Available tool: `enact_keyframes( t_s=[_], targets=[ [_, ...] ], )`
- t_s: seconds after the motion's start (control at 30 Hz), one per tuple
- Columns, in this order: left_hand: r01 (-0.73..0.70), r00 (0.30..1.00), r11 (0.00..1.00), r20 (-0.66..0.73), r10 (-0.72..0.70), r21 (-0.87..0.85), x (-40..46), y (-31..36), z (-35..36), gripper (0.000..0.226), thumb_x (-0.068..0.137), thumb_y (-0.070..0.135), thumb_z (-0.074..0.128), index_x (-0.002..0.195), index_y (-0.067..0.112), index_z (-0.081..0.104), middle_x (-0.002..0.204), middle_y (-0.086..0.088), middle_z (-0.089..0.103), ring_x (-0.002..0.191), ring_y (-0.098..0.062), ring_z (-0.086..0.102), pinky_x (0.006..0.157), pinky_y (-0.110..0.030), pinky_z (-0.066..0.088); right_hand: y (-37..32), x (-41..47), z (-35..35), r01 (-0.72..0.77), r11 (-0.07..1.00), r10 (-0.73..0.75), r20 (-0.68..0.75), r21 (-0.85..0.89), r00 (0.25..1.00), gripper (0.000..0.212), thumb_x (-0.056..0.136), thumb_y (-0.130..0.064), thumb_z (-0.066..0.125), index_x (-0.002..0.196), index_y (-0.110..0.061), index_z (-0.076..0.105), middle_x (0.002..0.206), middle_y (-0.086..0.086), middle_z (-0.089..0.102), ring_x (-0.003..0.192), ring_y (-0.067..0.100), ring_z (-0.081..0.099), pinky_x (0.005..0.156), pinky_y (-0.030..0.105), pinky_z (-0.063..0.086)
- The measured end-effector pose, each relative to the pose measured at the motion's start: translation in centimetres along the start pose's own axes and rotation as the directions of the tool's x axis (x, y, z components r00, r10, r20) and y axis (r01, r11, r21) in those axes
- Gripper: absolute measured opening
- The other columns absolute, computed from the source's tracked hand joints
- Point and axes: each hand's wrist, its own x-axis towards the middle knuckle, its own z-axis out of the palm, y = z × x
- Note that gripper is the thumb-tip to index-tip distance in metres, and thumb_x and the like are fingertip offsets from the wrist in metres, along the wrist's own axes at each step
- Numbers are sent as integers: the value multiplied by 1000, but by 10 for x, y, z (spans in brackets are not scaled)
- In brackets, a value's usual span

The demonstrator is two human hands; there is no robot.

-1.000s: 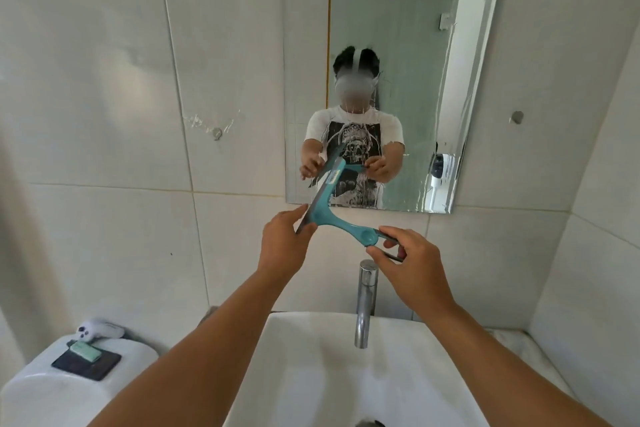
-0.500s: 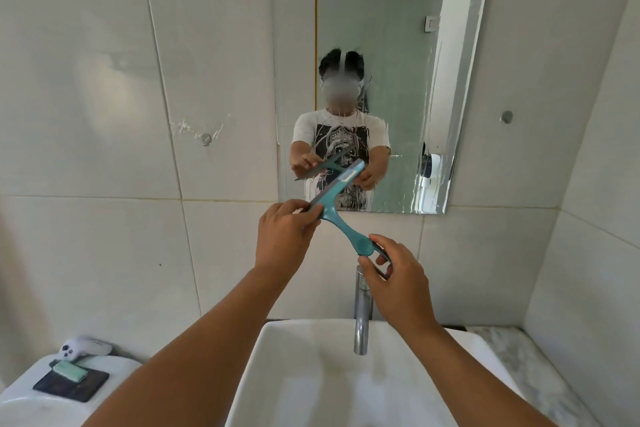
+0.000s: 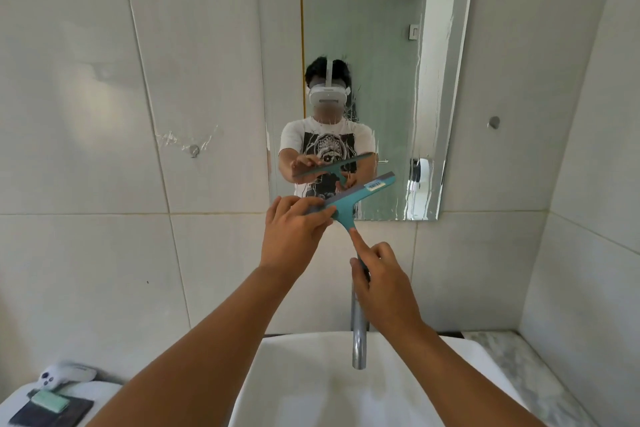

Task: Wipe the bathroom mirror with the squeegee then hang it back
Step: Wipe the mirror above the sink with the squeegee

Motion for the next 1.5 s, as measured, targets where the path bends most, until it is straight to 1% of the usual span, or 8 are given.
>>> enact_keyframes(
  t_s=[0.37,0.5,0.63,0.7,0.97,1.1,1.27,1.5],
  targets=[
    [278,942,921,-108,-316,-274,36,-40,-15,36,91,44,57,122,28,66,118,6,66,108,-17,49,89,-35,46,-5,81,-25,55,991,-71,-126,-121,989,44,97,-43,44,141,-40,39,84,-4,47,64,13,51,52,35,52],
    [344,902,862,-127,-414,-372,63,-62,-19,37,91,47,56,125,33,64,120,7,64,110,-18,51,89,-30,41,-17,127,-39,102,973,-146,-211,-207,966,42,97,-42,44,139,-42,42,83,-11,41,60,9,44,45,23,35],
    [363,870,819,-153,-469,-444,95,-84,-25,40,92,49,54,127,31,62,122,6,62,114,-20,52,95,-36,43,-32,173,-51,136,953,-210,-267,-271,940,41,97,-43,43,138,-43,44,84,-12,42,64,10,46,45,19,29],
    [351,874,823,-161,-459,-447,110,-94,-26,41,92,47,54,128,28,61,124,5,61,116,-20,51,97,-37,44,-39,198,-58,163,937,-255,-285,-310,924,41,97,-43,42,139,-41,44,82,-10,43,62,10,45,44,16,24],
    [310,923,902,-130,-361,-301,147,-128,-7,45,93,45,49,137,36,51,131,1,55,119,-22,47,95,-33,41,-77,301,-84,324,840,-452,-234,-435,861,41,98,-39,43,139,-39,43,84,-5,47,68,12,48,53,21,38],
    [264,938,920,-147,-315,-289,150,-136,4,43,95,41,49,138,39,49,131,2,54,117,-20,44,92,-29,39,-103,343,-97,376,761,-536,-187,-528,823,39,98,-34,44,137,-41,45,85,-4,47,75,14,47,69,37,48],
    [183,941,956,-242,-238,-232,151,-148,16,46,89,25,65,134,35,56,121,1,58,104,-19,50,85,-33,48,-132,386,-109,415,677,-600,-128,-608,790,39,100,-35,39,138,-43,43,91,-1,50,86,19,50,82,44,44],
    [116,932,980,-323,-163,-160,153,-155,27,51,83,23,74,130,34,59,118,2,59,96,-21,53,77,-34,52,-151,424,-124,450,583,-654,-63,-676,754,39,99,-38,36,136,-46,44,97,0,55,90,22,51,83,45,36]
  ],
)
